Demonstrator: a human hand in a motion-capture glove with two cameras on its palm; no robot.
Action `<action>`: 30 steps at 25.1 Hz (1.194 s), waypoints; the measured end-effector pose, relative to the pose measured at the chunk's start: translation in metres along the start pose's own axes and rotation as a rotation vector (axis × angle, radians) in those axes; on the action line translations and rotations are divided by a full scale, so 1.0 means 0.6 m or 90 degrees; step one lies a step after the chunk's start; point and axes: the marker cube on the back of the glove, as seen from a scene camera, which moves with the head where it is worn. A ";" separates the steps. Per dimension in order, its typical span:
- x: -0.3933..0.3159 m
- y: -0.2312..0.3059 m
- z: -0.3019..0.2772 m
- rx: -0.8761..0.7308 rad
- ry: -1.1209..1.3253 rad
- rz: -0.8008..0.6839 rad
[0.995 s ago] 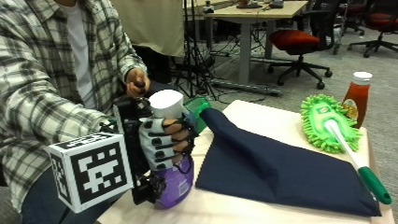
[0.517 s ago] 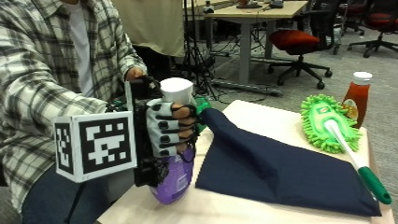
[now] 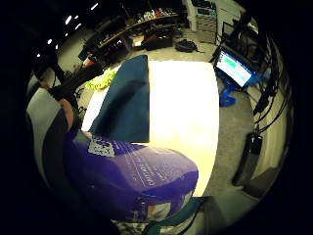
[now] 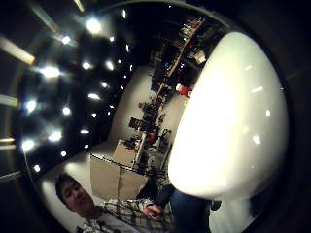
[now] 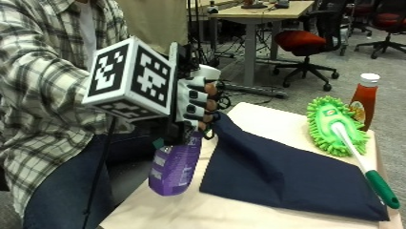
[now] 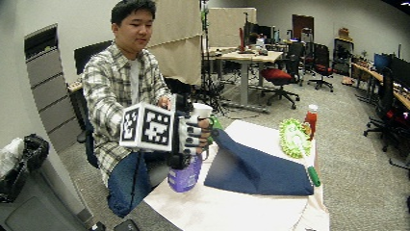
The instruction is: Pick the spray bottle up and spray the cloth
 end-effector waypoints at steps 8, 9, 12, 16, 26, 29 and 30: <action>-0.046 -0.030 0.046 -0.101 0.163 -0.051; -0.049 -0.032 0.055 -0.115 0.180 -0.056; -0.057 -0.036 0.084 -0.159 0.240 -0.072; -0.056 -0.040 0.114 -0.208 0.322 -0.088; -0.044 -0.034 0.154 -0.304 0.487 -0.124; -0.043 -0.032 0.162 -0.319 0.540 -0.136; -0.043 -0.031 0.165 -0.322 0.555 -0.137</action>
